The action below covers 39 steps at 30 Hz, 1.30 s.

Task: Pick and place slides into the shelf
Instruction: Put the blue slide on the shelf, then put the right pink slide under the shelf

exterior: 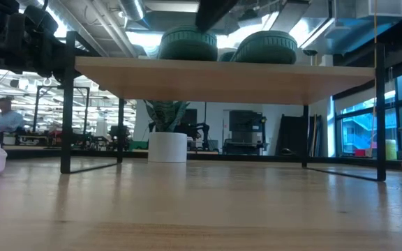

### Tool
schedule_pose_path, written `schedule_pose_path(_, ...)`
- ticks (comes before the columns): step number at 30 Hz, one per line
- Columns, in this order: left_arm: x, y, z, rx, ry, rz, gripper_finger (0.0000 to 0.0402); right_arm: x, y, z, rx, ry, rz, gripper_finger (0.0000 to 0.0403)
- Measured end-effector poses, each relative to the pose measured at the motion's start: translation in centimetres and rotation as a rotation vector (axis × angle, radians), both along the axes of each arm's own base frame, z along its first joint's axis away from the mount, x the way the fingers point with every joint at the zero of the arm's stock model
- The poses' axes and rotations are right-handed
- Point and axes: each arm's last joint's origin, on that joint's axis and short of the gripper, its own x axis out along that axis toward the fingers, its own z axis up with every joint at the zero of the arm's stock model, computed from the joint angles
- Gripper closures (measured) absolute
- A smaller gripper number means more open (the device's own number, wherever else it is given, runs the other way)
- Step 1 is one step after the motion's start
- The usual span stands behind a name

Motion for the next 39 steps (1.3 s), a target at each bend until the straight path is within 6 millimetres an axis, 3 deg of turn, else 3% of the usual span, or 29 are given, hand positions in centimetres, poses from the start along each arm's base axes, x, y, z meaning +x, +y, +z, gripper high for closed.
schedule_pose_path(4, 0.0, 0.0, 0.0, -0.001, 0.0, 0.0, 0.0235, -0.3, 0.2, 0.5, 0.013, -0.003, -0.017, 0.0269)
schedule_pose_path(7, 0.0, 0.0, 0.0, -0.001, 0.0, 0.0, 0.0235, -1.2, 1.1, 2.6, 0.039, -0.028, -0.031, 0.0269)
schedule_pose_path(12, 0.0, 0.0, 0.0, -0.002, -0.001, 0.0, 0.0235, -4.0, 3.3, 6.5, 0.127, -0.046, -0.043, 0.0269)
schedule_pose_path(18, 0.0, 0.0, 0.0, 0.007, 0.001, 0.001, 0.0235, -8.3, 6.0, 7.7, 0.24, 0.07, -0.029, 0.0269)
schedule_pose_path(22, 0.0, 0.0, 0.0, 0.01, 0.002, 0.001, 0.0235, -10.6, 8.7, 7.2, 0.301, 0.163, 0.036, 0.0269)
schedule_pose_path(26, 0.0, 0.0, 0.0, 0.011, 0.002, 0.003, 0.0235, -12.5, 10.8, 6.6, 0.337, 0.169, -0.049, 0.0269)
schedule_pose_path(35, -0.1, 0.2, 0.2, 0.012, -0.019, 0.065, 0.0235, -17.3, 13.9, -1.0, 0.164, 0.337, -0.192, 0.0269)
schedule_pose_path(39, -0.1, 0.2, 0.2, 0.012, -0.02, 0.084, 0.0235, -20.9, 13.7, -2.5, 0.109, 0.344, -0.279, 0.0269)
